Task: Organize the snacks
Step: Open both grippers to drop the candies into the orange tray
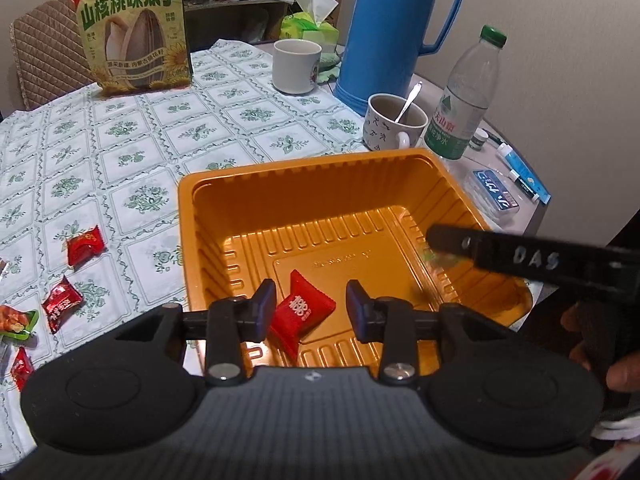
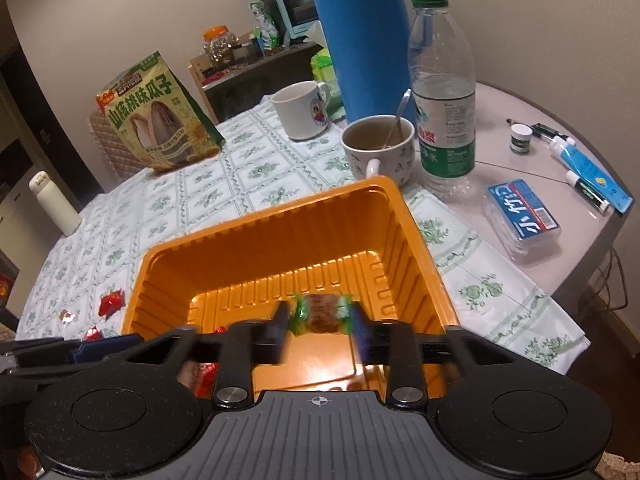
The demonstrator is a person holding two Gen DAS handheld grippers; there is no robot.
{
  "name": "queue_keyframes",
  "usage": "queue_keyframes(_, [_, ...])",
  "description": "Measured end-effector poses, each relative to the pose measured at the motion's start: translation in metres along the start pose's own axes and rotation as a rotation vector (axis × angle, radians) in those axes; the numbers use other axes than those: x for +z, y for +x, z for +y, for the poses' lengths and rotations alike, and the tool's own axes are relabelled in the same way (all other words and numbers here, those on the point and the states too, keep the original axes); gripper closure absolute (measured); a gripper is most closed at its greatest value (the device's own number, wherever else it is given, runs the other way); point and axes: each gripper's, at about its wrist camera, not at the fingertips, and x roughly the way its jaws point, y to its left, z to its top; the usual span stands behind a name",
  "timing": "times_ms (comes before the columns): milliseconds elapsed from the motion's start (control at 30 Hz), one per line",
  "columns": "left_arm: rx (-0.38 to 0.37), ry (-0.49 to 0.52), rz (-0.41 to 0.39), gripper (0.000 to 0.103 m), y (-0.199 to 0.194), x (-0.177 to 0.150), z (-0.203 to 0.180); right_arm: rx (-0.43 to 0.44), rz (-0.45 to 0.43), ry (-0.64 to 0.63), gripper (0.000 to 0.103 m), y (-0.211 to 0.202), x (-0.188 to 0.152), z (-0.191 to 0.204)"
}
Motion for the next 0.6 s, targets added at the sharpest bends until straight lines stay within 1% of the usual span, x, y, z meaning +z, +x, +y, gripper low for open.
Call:
queue_keyframes(33, [0.003, -0.001, -0.001, 0.067, -0.002, -0.001, 0.001, -0.004, -0.026, 0.004, 0.033, -0.003, 0.000, 0.000])
queue_keyframes(100, [0.007, -0.007, -0.005, 0.066, -0.007, -0.003, 0.004, -0.011, -0.046, -0.007, 0.031, -0.007, 0.001, 0.001])
queue_keyframes(367, [0.025, -0.034, -0.023, 0.051, -0.029, -0.013, 0.014, -0.001, -0.036, -0.015, 0.028, -0.020, -0.008, 0.001])
queue_keyframes(433, [0.028, -0.038, -0.027, 0.042, -0.036, -0.016, 0.017, -0.002, -0.030, -0.032, 0.027, -0.024, -0.011, 0.004])
queue_keyframes(600, [0.021, -0.040, -0.043, 0.042, -0.055, -0.026, 0.025, 0.001, -0.016, -0.059, 0.027, -0.036, -0.023, 0.017])
